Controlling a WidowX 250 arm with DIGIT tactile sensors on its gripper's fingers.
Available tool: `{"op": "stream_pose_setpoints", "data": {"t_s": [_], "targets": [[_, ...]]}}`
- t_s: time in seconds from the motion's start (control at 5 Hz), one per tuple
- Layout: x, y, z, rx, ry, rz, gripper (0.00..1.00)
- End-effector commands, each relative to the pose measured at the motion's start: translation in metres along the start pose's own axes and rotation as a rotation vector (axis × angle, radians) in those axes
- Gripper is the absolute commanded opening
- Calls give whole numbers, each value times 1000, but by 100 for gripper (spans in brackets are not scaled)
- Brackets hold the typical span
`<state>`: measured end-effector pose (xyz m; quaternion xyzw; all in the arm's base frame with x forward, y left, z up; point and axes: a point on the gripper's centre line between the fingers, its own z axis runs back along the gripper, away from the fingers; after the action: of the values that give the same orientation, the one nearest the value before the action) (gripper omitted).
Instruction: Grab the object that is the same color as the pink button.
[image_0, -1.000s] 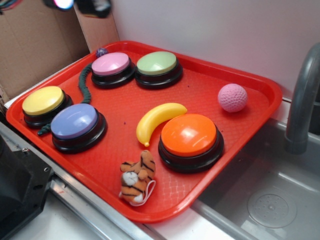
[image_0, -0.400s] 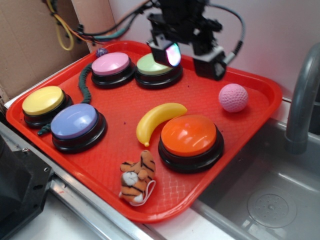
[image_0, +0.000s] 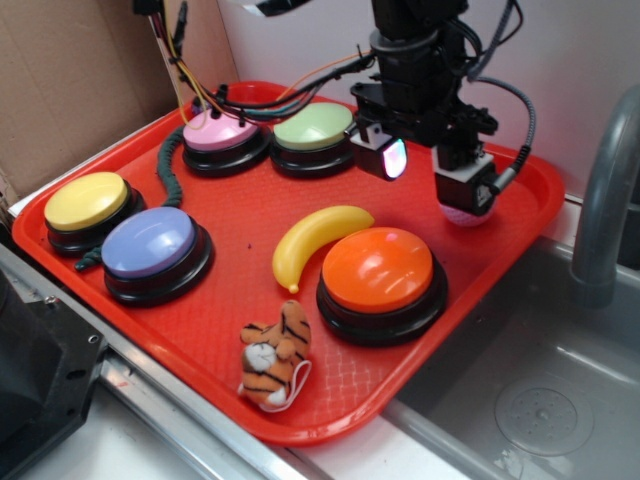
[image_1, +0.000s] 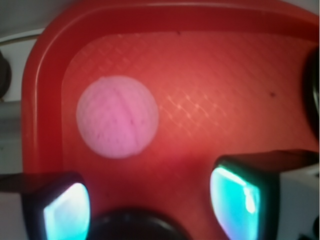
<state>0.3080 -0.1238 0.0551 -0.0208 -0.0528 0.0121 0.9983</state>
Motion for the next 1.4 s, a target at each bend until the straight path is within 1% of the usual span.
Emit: {"op": "stream_pose_setpoints", "data": {"t_s": [0.0, 0.2, 0.4, 0.6, 0.8, 1.0, 1.2], "targets": [[19, -16, -5, -14, -38, -39, 100], [24, -17, -12, 6, -45, -47, 100], [25, -13, -14, 7, -52, -10, 0], [25, -12, -14, 2, -56, -5, 0], [21, -3, 0, 42, -63, 11, 0], [13, 9, 20, 63, -67, 3, 0], [-4, 38, 54, 82, -72, 27, 0]]}}
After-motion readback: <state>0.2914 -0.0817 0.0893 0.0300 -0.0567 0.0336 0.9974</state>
